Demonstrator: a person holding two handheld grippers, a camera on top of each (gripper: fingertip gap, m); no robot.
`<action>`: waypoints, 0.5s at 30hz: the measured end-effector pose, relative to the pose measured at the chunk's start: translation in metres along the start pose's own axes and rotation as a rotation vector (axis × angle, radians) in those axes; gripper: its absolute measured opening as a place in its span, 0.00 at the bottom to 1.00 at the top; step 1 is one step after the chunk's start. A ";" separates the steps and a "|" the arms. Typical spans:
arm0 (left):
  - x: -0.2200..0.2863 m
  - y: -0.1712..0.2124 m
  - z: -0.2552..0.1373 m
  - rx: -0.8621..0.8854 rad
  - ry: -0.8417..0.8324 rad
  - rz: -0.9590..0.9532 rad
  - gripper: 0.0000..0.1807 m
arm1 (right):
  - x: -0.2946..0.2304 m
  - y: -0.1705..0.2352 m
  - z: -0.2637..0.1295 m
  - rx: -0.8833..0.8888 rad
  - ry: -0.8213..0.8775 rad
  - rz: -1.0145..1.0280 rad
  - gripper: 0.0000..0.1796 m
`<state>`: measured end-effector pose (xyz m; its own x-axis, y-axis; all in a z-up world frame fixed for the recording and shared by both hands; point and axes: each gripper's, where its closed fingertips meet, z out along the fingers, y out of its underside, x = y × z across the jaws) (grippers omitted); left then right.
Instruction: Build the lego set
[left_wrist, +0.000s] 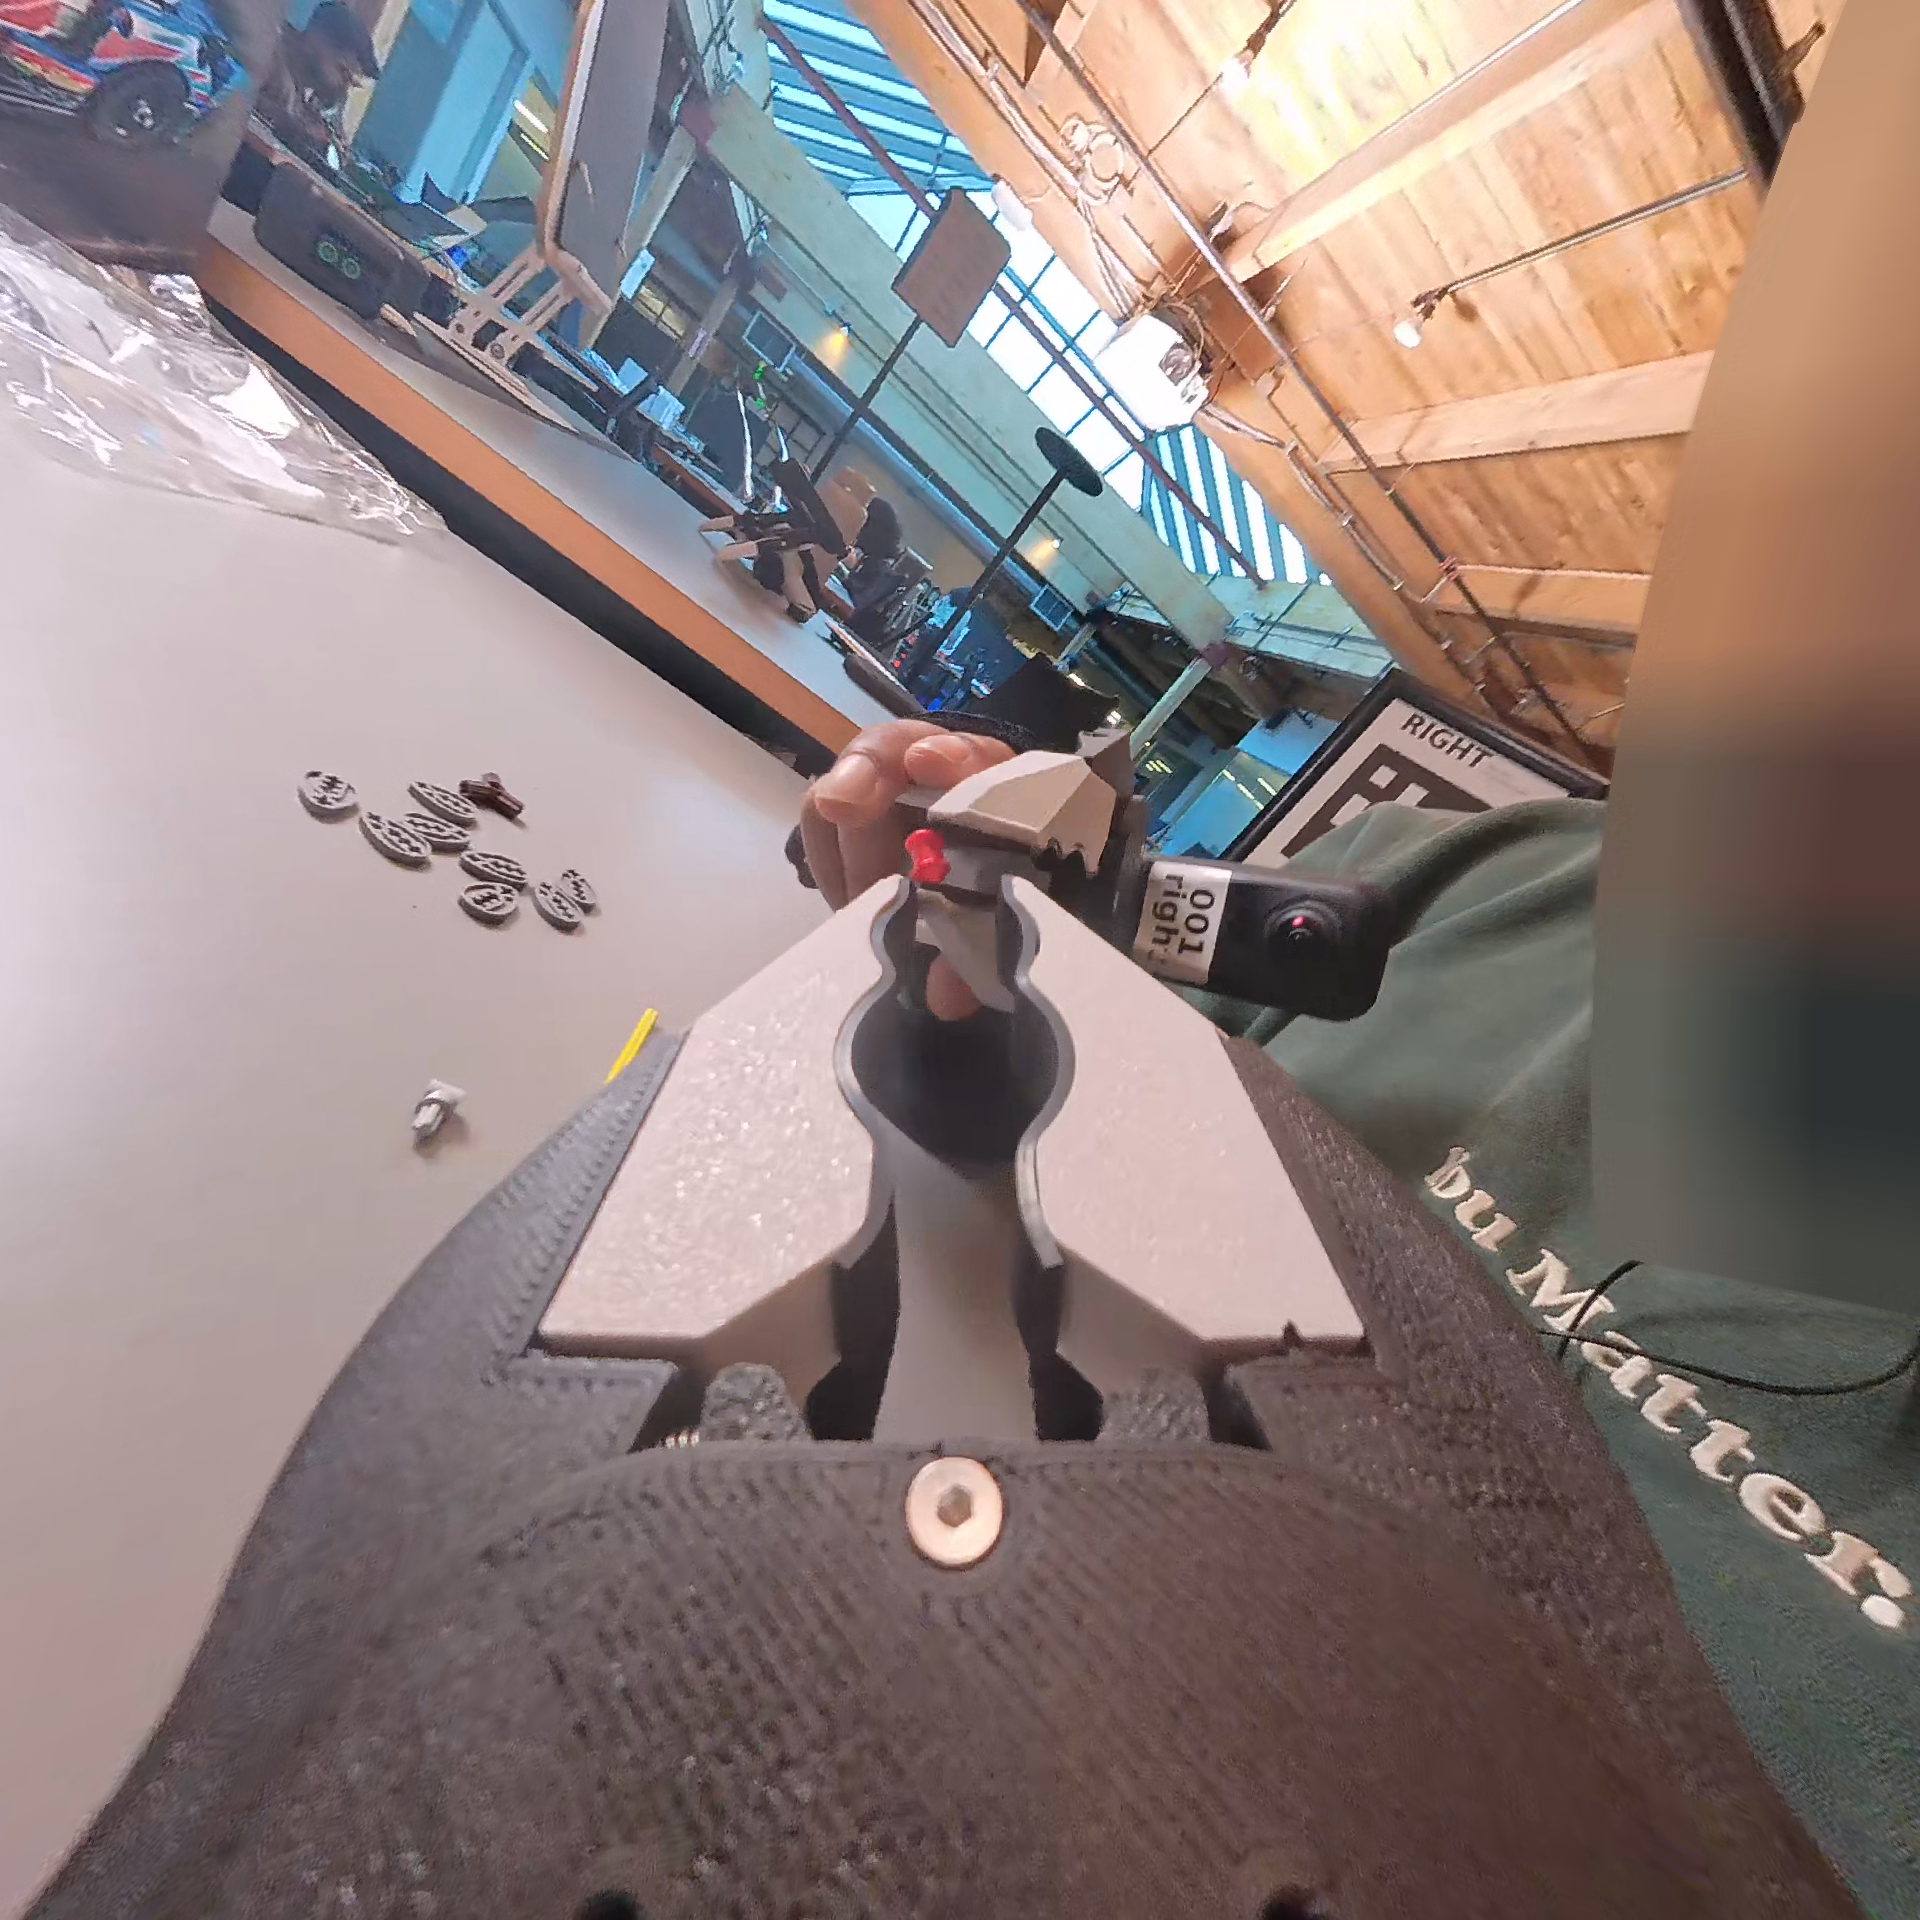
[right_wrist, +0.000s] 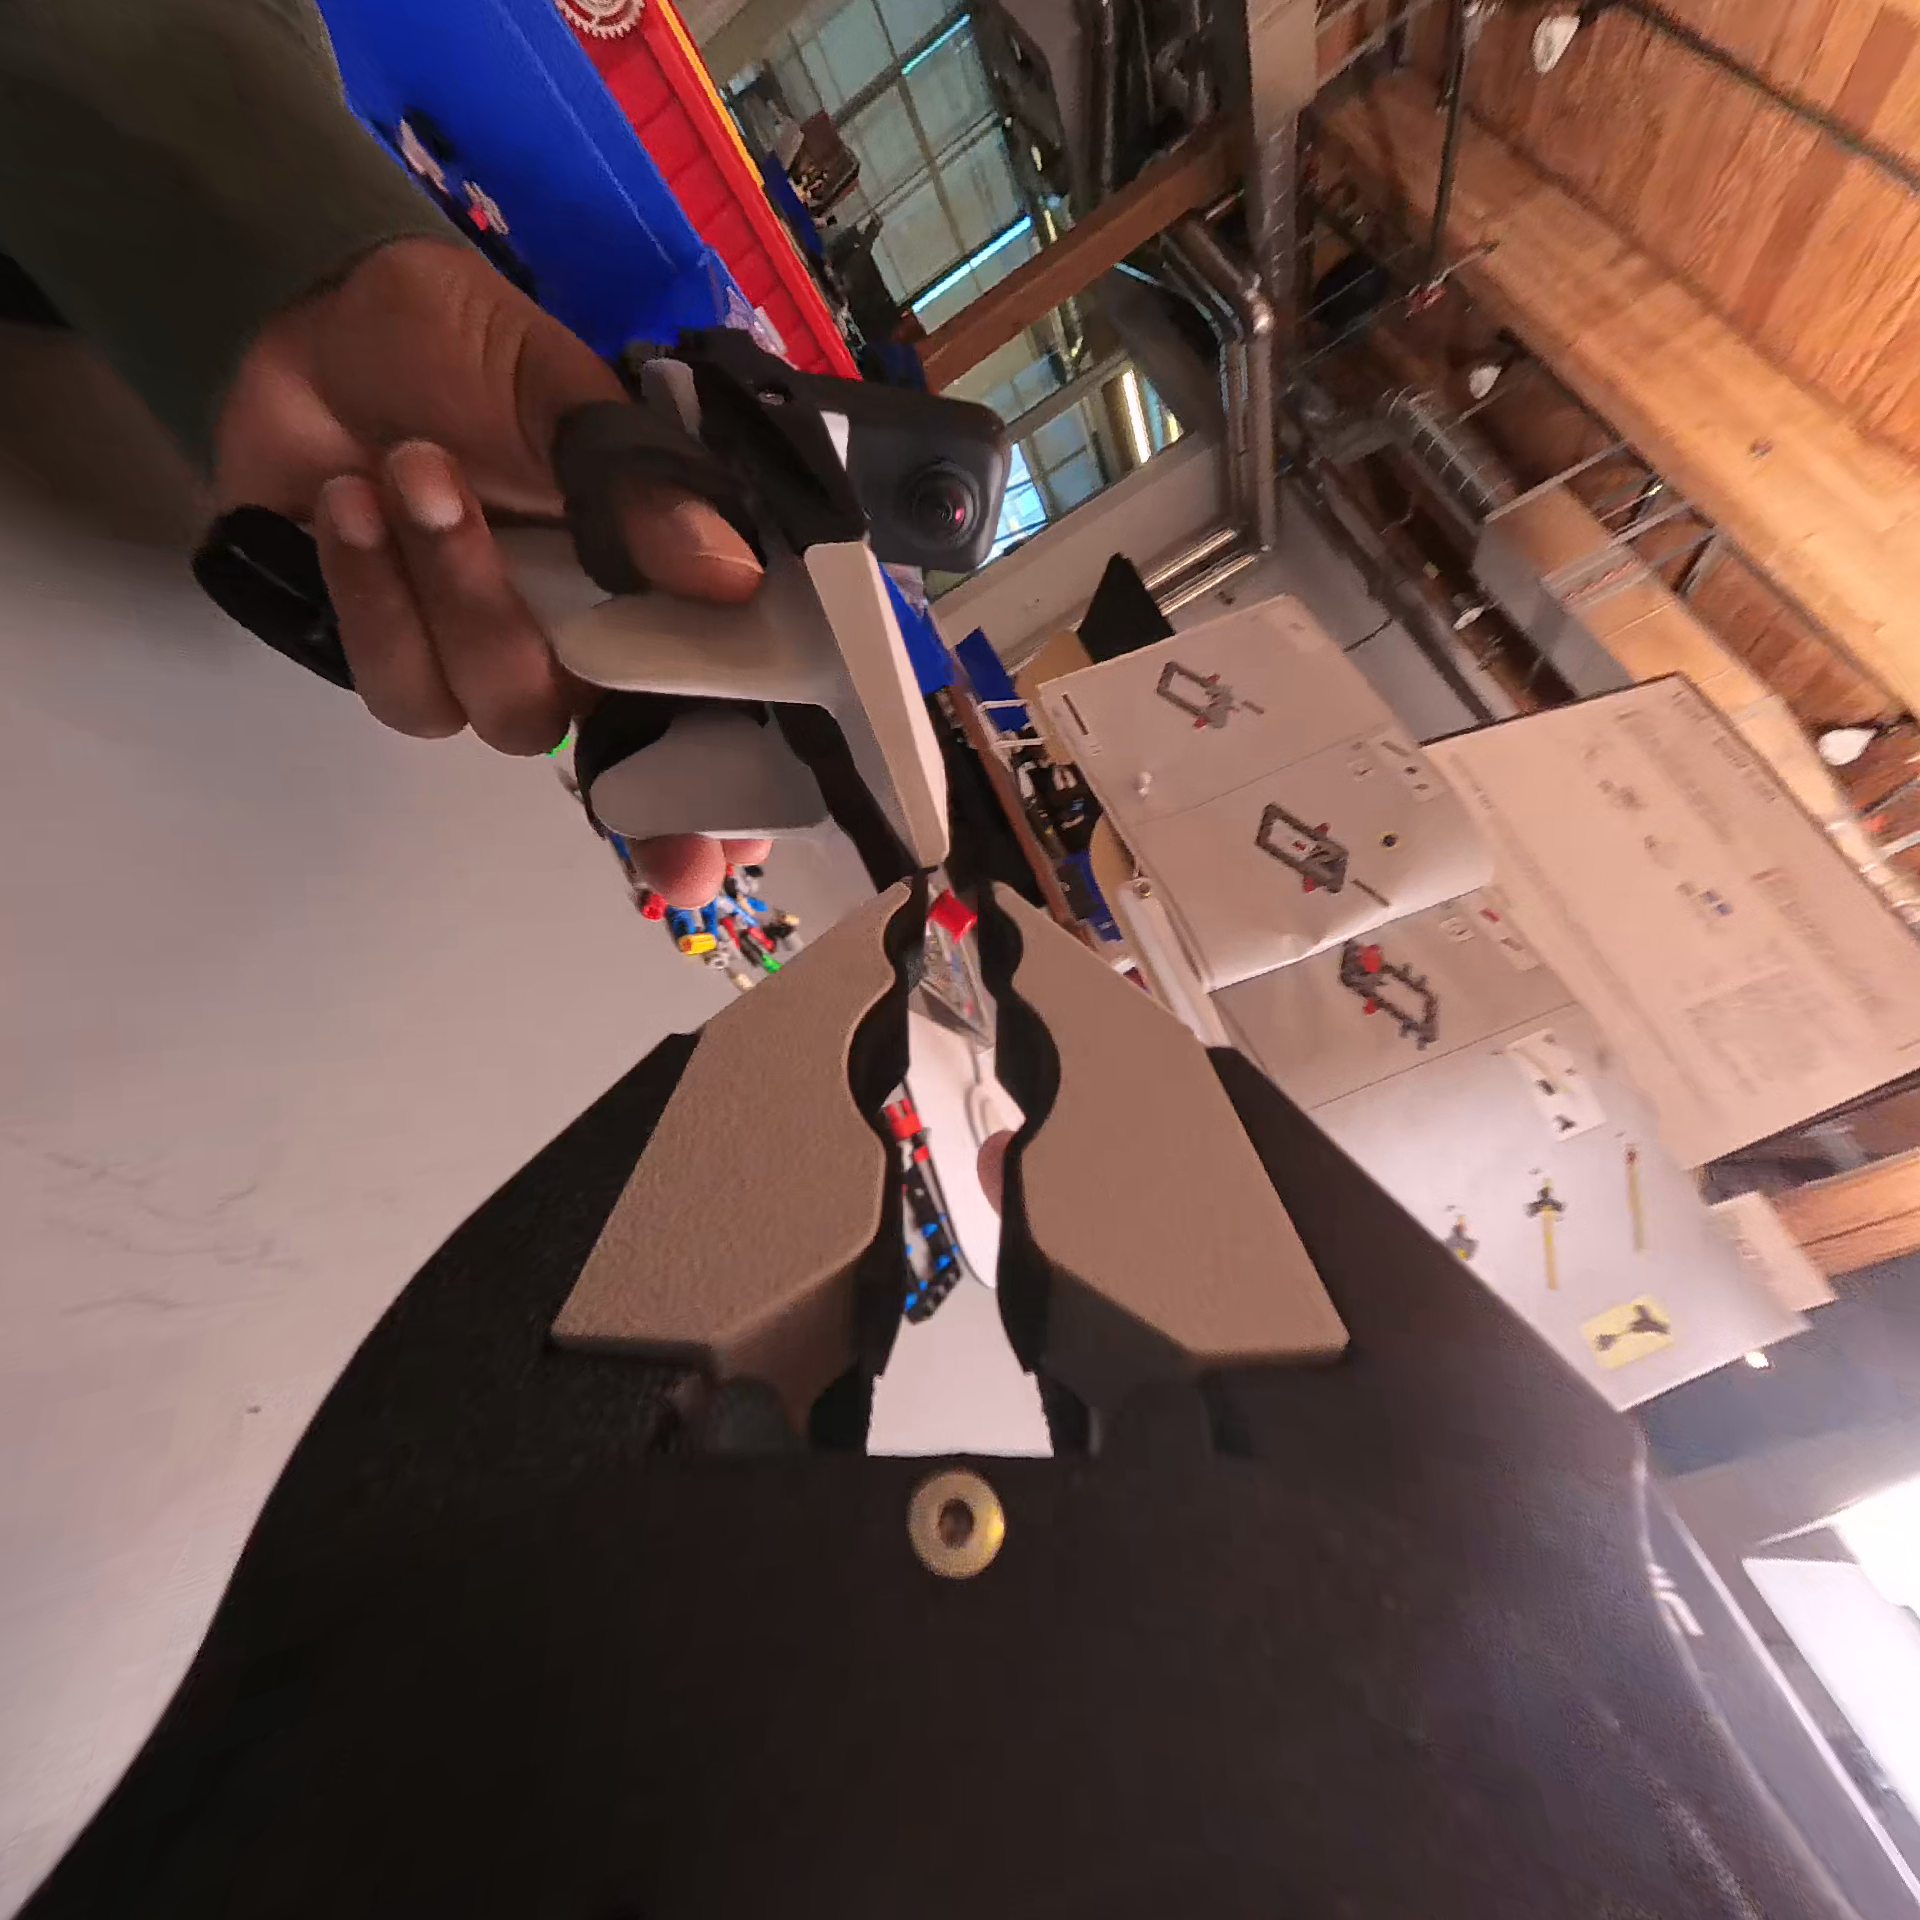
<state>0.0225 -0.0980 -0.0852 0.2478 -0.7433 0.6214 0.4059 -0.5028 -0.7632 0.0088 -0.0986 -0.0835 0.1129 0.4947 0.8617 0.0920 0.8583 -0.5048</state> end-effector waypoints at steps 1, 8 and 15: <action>0.000 0.000 0.000 0.003 0.005 -0.011 0.07 | 0.000 0.000 0.000 0.003 0.011 -0.018 0.04; 0.001 -0.003 -0.002 0.031 0.035 -0.077 0.06 | -0.002 -0.003 0.000 0.037 0.020 -0.046 0.04; -0.003 -0.002 -0.002 0.016 -0.003 -0.060 0.03 | -0.005 -0.002 0.001 0.058 -0.008 0.022 0.04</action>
<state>0.0188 -0.0953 -0.0860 0.2251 -0.7109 0.6663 0.4340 -0.5391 -0.7218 0.0076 -0.1027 -0.0870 0.1066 0.5140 0.8511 0.0318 0.8538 -0.5196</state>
